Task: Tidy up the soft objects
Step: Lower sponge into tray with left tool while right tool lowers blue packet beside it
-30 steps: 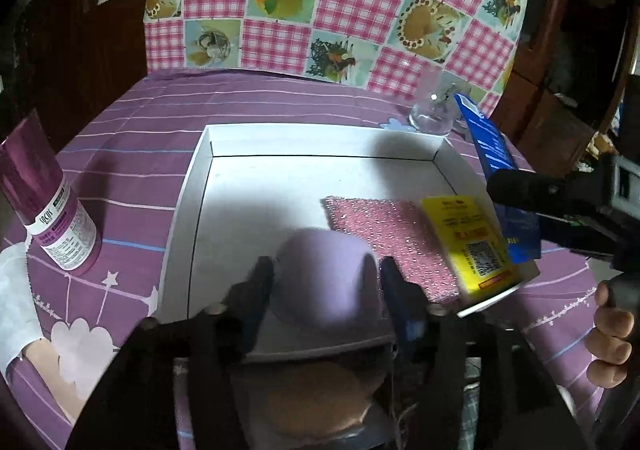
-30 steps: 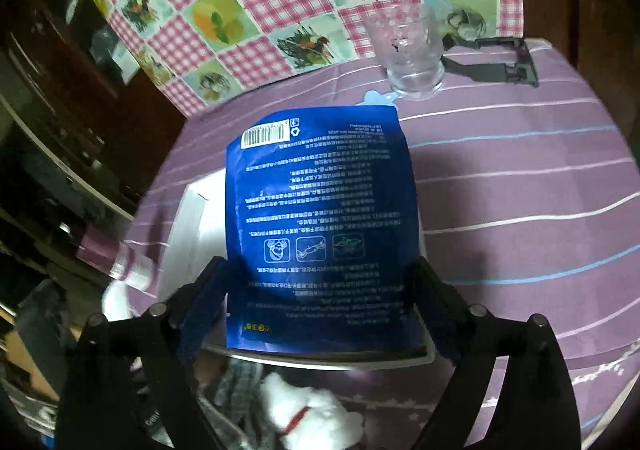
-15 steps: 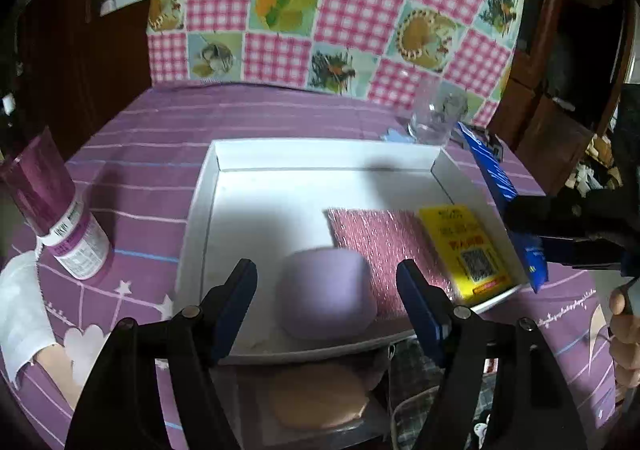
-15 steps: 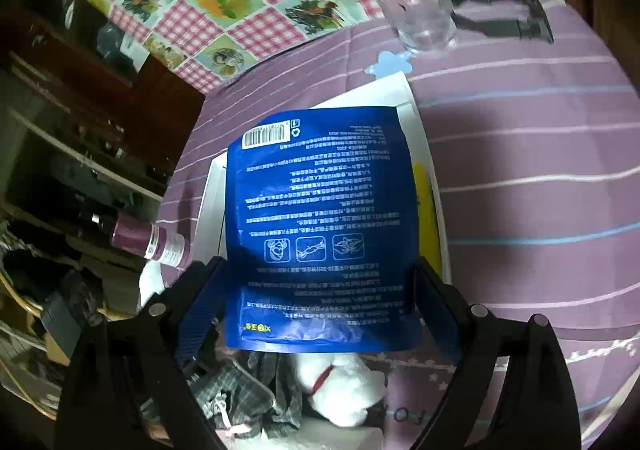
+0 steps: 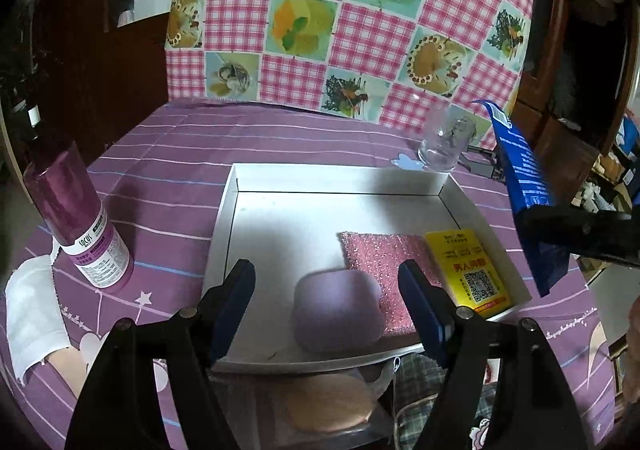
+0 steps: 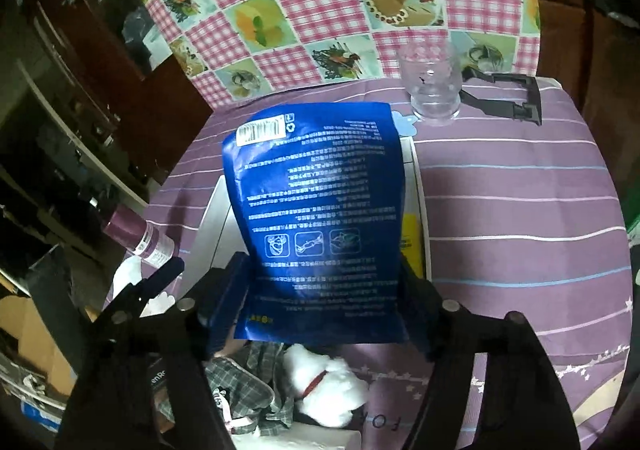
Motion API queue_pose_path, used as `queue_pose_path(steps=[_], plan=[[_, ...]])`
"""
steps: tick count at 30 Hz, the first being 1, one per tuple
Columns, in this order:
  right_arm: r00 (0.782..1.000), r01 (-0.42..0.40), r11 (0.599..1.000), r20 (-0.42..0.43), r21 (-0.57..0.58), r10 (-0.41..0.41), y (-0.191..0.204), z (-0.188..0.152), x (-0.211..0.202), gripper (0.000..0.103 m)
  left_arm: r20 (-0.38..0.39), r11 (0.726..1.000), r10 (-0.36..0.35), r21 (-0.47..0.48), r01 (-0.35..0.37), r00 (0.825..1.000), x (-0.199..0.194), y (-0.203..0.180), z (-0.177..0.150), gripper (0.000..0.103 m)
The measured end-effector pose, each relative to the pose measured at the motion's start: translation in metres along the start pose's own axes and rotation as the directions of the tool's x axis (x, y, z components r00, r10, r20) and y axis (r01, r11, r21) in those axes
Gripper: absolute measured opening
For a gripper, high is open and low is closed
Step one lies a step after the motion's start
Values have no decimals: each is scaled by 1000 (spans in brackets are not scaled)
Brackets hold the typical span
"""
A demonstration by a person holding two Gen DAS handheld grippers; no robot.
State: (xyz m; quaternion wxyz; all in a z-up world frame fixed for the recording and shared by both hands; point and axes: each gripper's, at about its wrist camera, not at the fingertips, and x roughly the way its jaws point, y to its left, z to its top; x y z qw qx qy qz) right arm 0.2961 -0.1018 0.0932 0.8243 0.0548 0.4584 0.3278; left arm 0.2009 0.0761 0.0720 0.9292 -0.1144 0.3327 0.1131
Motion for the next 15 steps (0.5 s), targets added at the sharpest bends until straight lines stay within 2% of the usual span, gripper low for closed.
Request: queue_pose_path(steps=[4,7,9,11,14,15], plan=[[1000,-20,1000,6,10,20,-2,-1,4,68,-5,1000,1,7,-1,1000,1,0,0,74],[994,-103,994,49,36,101,-10,-4,12,73,-12,1000,-1,10,2,1000,2,0,-2,74],[992,-124,990,25,66,123,-15,-6,29,77,-16,1000,-2,8,3,1000,4,0,-3,74],[995,-97,990,-12,103,99,-22,-7,44,80,-21,1000,-6,9,6,1000,5,-1,-4,74],[999,-47,988,15,145,45,-32,-9,57,83,-17,1000,-21,10,21,1000,5,-2,-4,74],[999,-49,985,-6,165,51,-36,-9,60,87,-13,999,-37,12,37,999,4,-2,-4,74]])
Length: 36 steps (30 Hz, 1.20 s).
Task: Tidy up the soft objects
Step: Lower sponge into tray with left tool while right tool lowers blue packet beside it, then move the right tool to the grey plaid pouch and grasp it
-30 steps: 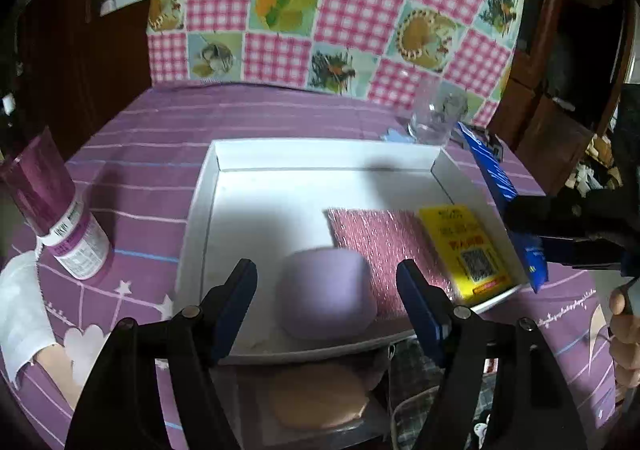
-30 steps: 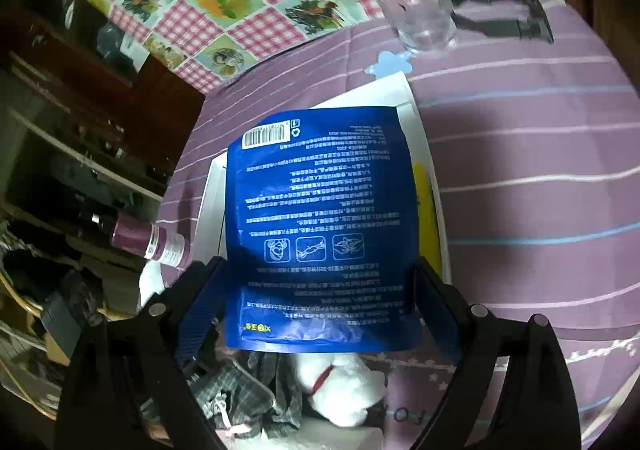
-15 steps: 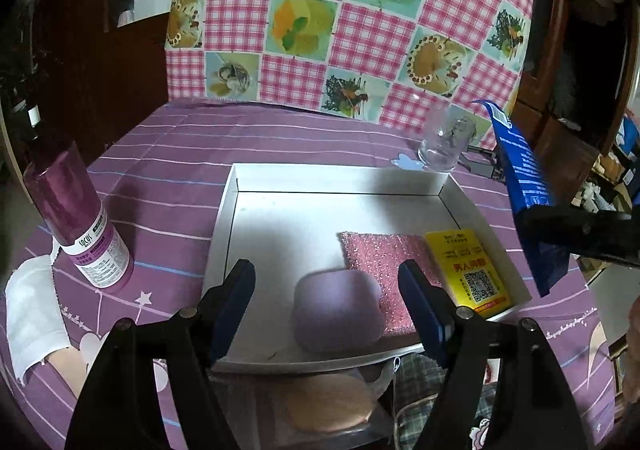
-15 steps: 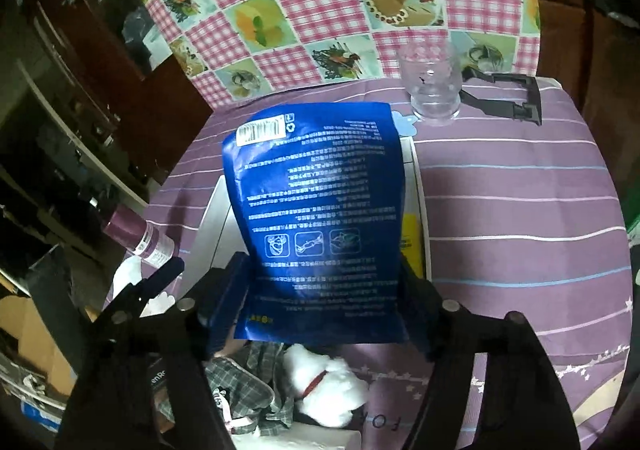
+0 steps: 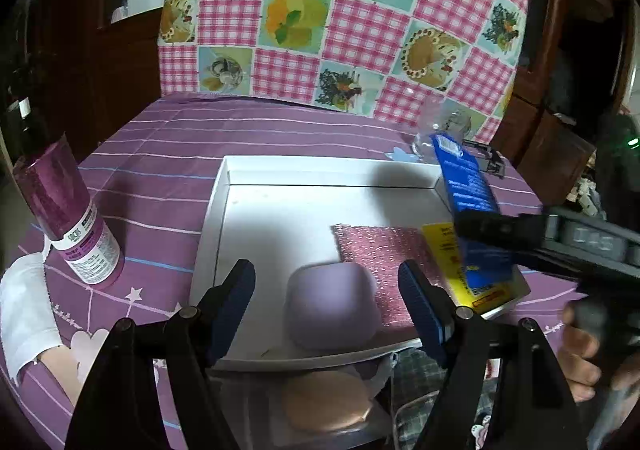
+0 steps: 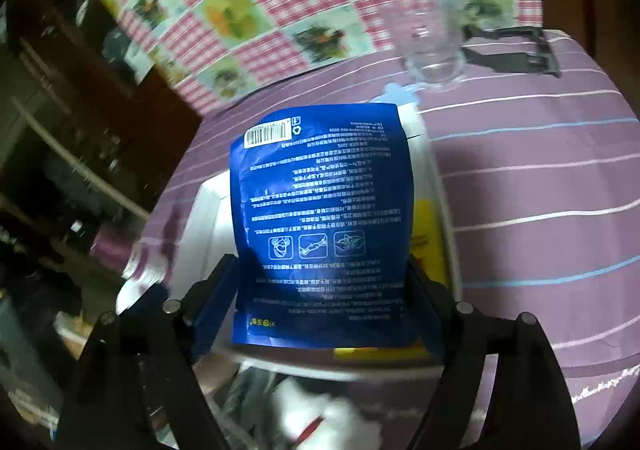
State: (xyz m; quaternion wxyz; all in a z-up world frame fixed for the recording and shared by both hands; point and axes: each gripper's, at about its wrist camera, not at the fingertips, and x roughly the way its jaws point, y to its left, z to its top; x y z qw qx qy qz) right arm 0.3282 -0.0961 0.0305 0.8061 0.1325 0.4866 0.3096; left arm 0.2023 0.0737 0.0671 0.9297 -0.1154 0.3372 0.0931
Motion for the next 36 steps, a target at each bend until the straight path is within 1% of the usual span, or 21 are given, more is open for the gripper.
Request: queue_pose_path(steps=[2,4,6,7,8,9,10,11,13,15,17,20,21,22,23,25,27,30,32,36], plan=[[998,-49,999,-37,10,49,-4,-1,5,89,2,1000,-29,5,29,1000,-1,-1,0,74],[998,-26,1000,-55,-17,25,0,-2,8,91,-2,996,-86,13,86,996,-4,-4,0,74],[997,5,999,-76,-53,-9,7,-3,11,93,-29,984,-171,38,172,985,-4,-8,0,74],[997,17,998,-78,-62,-22,8,-3,12,94,-37,980,-192,53,194,981,-5,-11,-1,74],[997,18,998,-73,-55,-22,8,-3,12,94,-34,980,-187,68,189,982,-5,-15,0,74],[998,12,999,-66,-39,-14,6,-3,10,94,-28,982,-167,86,169,985,-6,-18,-1,74],[998,1,1000,-57,-22,-2,4,-2,7,94,-19,985,-132,109,133,991,-7,-22,-1,74],[999,-5,1000,-45,-13,4,2,-1,3,94,-11,986,-113,121,113,994,-7,-24,-1,74],[1000,9,1000,-20,-12,-9,2,0,-5,94,1,988,-84,132,83,996,-8,-26,-1,74],[999,48,999,-14,-14,-48,3,2,-11,94,-2,989,-60,133,59,998,-6,-26,-1,74],[999,40,999,7,-16,-40,4,3,-19,93,2,990,-50,134,49,999,-7,-23,-1,74],[998,49,999,43,-15,-49,9,5,-32,88,20,991,-28,134,25,999,-11,-21,1,74],[997,68,998,42,-15,-67,12,4,-35,83,29,991,-21,131,17,999,-14,-21,1,74],[996,88,996,33,-31,-87,18,4,-37,77,34,991,-13,130,9,999,-16,-21,2,74],[995,99,993,29,-61,-97,25,3,-40,74,38,992,-3,128,-2,999,-19,-21,3,74],[993,101,990,65,-102,-95,40,0,-50,65,58,992,23,125,-30,998,-31,-21,2,74],[991,92,987,109,-133,-77,53,-6,-63,64,72,989,35,139,-45,997,-44,-21,0,74],[985,43,983,172,-176,-13,70,-19,-83,64,92,983,64,168,-79,994,-65,-20,-6,74],[978,26,976,206,-216,20,78,-28,-92,64,107,983,69,164,-86,992,-80,-17,-10,73],[971,54,968,240,-246,7,88,-46,-108,64,114,987,56,145,-72,992,-103,-11,-21,71]])
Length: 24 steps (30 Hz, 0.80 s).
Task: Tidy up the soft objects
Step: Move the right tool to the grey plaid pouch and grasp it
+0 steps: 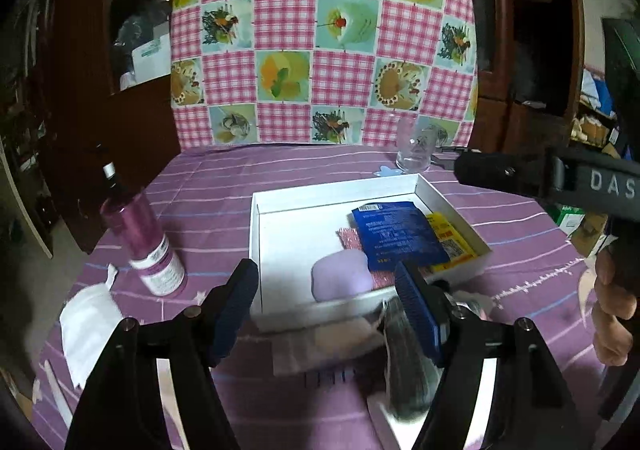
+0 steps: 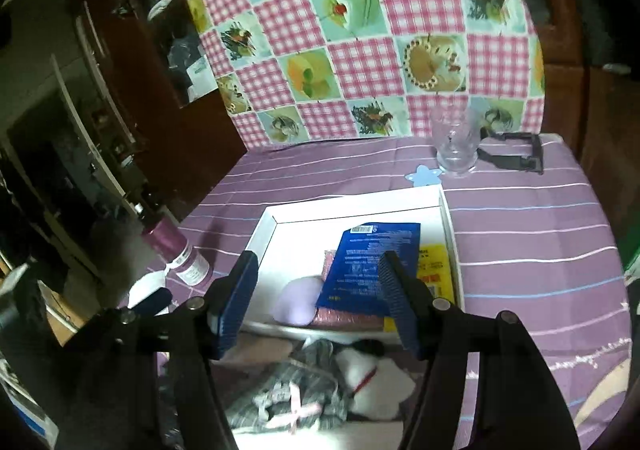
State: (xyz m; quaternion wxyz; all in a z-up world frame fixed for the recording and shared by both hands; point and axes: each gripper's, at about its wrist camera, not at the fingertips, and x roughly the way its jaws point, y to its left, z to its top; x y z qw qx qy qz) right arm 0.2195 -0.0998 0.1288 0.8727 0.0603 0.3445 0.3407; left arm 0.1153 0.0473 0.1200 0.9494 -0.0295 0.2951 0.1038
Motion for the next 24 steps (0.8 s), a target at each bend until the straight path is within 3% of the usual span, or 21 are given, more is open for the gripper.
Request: queue_pose_path(steps=[6,13,15,19,20,24], plan=[[998,49,998,-45,47,-47,6,-22,-24,64,-16,1000,14,-26,-15,1000,-17,7,-18,69],[992,-3,999,-127,43,9,10,-39,-18,64,-20,998,-6,-68,5,1000,-23,15,-41,68],[986,-20,999,-164,47,28,12,-43,-14,64,-14,996,-13,-88,12,1000,-21,18,-46,58],[976,-45,997,-211,56,56,12,-48,-7,64,-47,977,-82,-201,71,996,-10,34,-57,21],[974,-53,997,-216,60,64,12,-50,-5,64,-47,974,-103,-210,91,994,-9,35,-58,17],[967,-62,997,-246,46,71,13,-59,6,64,-36,966,-144,-222,132,989,-9,36,-61,16]])
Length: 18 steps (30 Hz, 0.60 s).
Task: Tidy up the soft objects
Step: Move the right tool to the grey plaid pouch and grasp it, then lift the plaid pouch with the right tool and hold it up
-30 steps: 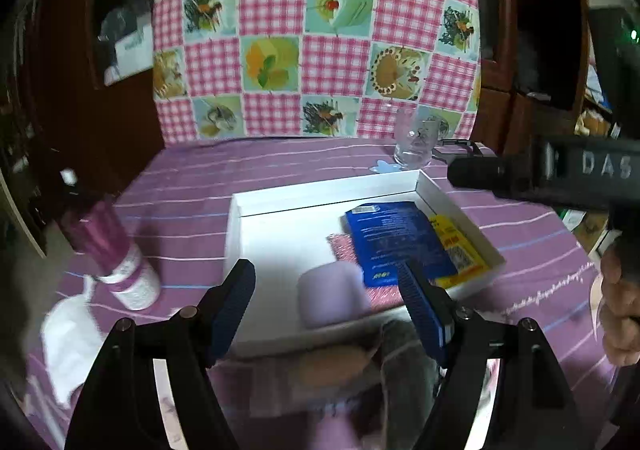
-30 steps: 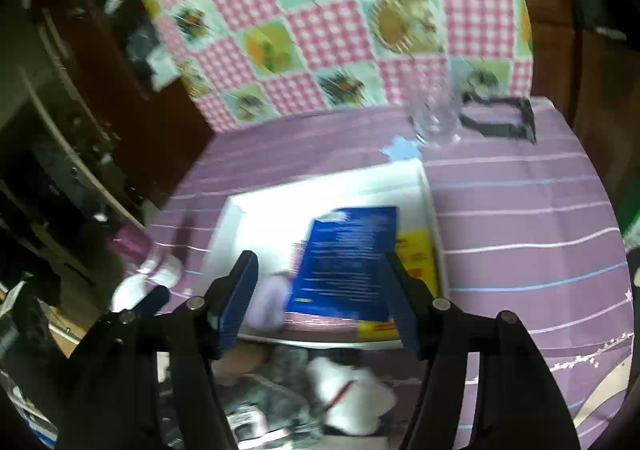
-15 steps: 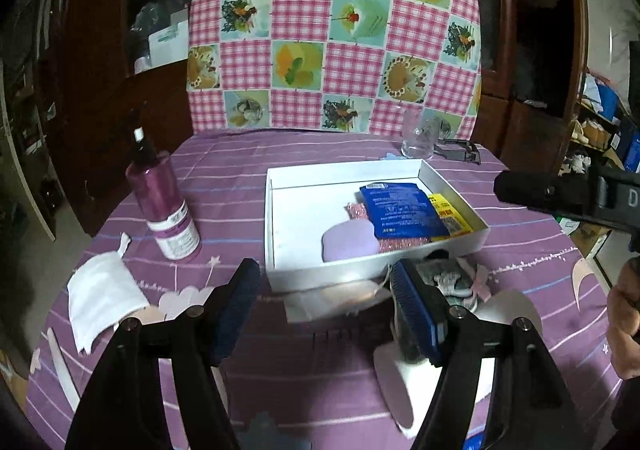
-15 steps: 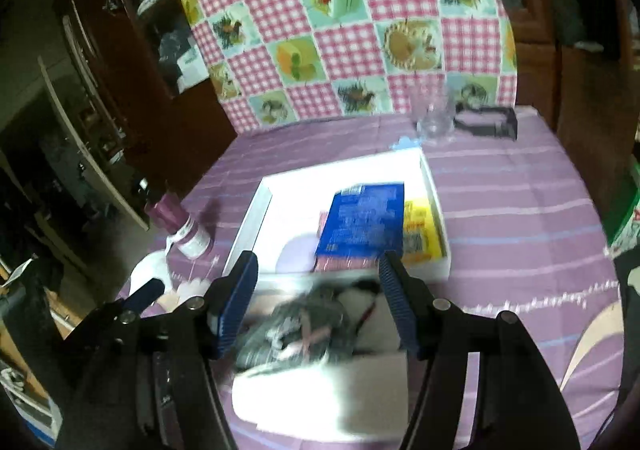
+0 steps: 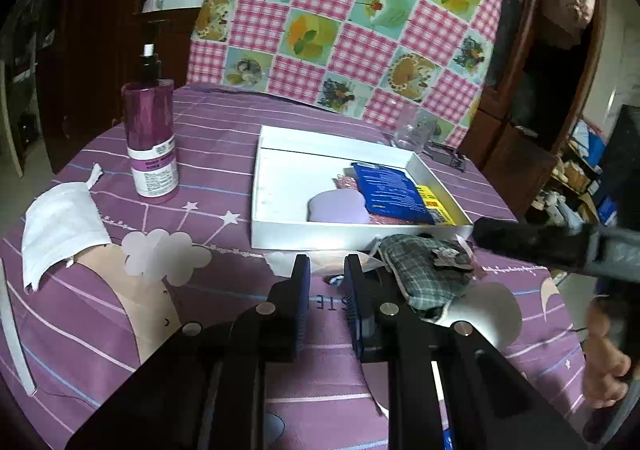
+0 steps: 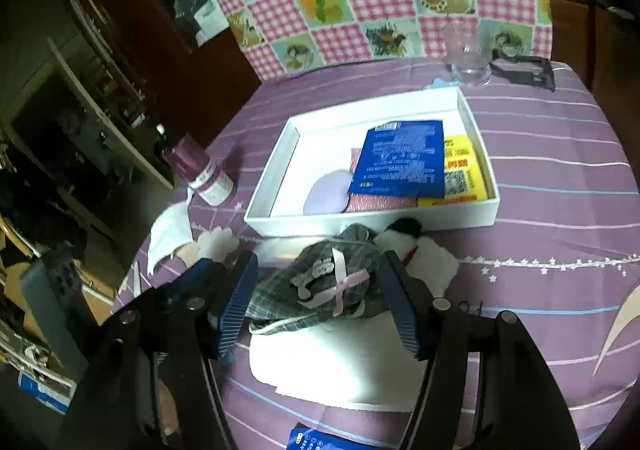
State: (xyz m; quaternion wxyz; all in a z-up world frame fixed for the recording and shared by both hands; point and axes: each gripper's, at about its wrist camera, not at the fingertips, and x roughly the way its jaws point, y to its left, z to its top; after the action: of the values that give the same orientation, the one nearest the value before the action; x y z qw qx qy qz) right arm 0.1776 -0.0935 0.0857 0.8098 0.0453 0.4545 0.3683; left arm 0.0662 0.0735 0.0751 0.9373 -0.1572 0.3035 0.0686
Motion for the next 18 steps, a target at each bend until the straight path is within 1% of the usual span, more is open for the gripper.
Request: queue_pose_path(steps=[2,4,6,7,9,11,14,18], plan=[[1000,1,1000,-14,-13,-2,-2,-7,6,64,-13,999,-32,2,32,999,2,-2,-3,17],[1000,-2,1000,-7,-23,2,-4,-14,10,64,-31,999,-48,3,48,998,5,-4,-6,17],[1000,3,999,-2,-36,-3,-7,-19,15,64,-43,999,-31,18,32,999,9,-8,-9,17],[1000,6,999,-5,-35,-6,-8,-19,19,64,-45,999,-9,38,11,999,12,-12,-12,17],[1000,-13,1000,-9,-12,13,-11,-21,25,64,-42,997,16,72,-12,999,15,-18,-15,17],[999,-31,999,6,11,31,-15,-23,28,65,-41,996,21,90,-18,999,17,-20,-17,17],[999,-32,999,17,3,32,-14,-23,28,66,-30,995,29,95,-26,999,20,-23,-20,17],[999,-6,1000,34,-12,6,-9,-25,30,66,-11,994,31,102,-30,999,25,-27,-20,17]])
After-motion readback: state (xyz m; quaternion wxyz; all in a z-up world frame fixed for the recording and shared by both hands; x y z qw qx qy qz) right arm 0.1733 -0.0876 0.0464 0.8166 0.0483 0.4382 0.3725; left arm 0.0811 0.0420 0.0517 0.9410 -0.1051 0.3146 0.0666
